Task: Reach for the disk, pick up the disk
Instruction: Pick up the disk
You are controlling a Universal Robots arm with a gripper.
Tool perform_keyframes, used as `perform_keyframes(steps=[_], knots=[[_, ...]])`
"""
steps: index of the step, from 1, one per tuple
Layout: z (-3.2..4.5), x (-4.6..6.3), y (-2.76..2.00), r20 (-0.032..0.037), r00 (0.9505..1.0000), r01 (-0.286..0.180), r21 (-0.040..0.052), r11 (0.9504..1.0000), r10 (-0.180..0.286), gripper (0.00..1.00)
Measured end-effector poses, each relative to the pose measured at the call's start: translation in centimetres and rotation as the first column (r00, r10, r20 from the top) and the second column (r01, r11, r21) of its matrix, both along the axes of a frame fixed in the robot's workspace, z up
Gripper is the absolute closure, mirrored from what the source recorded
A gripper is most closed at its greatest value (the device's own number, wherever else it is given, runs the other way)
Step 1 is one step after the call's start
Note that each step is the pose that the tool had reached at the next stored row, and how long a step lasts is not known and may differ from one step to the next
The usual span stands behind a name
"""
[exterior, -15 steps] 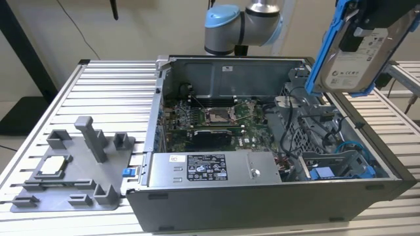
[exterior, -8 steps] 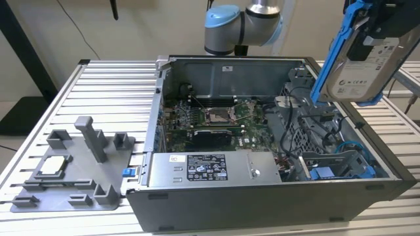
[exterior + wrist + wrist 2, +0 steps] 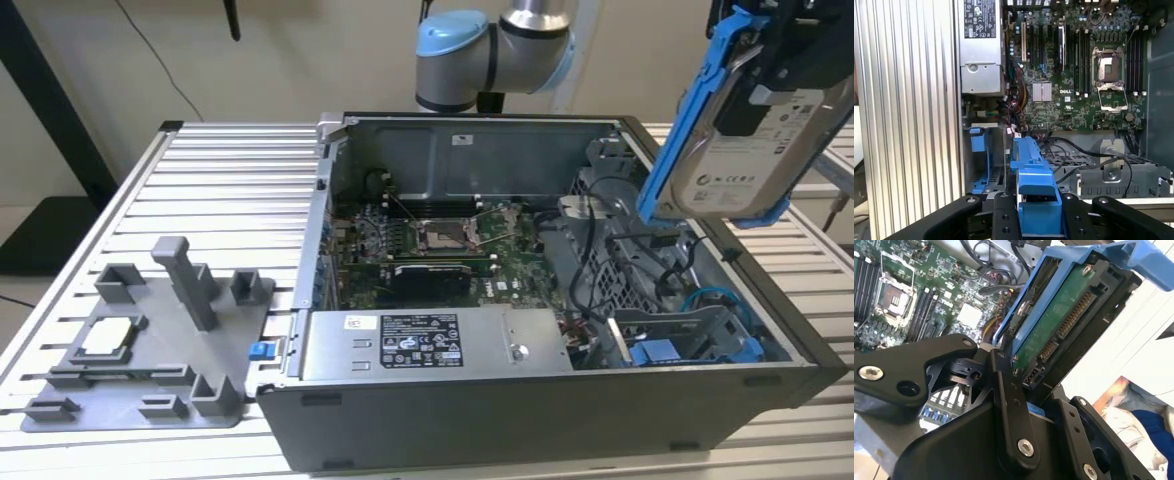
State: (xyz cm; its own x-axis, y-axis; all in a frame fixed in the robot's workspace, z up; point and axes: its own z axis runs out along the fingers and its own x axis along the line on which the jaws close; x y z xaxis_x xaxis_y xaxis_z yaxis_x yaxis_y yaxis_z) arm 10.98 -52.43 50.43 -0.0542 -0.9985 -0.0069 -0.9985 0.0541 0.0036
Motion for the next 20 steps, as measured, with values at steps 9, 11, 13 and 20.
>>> perform_keyframes(steps=[9, 11, 13, 20], knots=[[-0.19, 0.0, -0.98, 0.0000, 1.0000, 0.000, 0.0000, 1.0000, 0.000, 1.00], [-0.28, 0.0, -1.32, 0.0000, 1.0000, 0.000, 0.0001, 1.0000, 0.000, 1.00], [-0.41, 0.0, -1.79, 0.0000, 1.0000, 0.000, 0.0001, 1.0000, 0.000, 1.00], [-1.29, 0.0, -3.73, 0.0000, 1.0000, 0.000, 0.0001, 1.0000, 0.000, 1.00]])
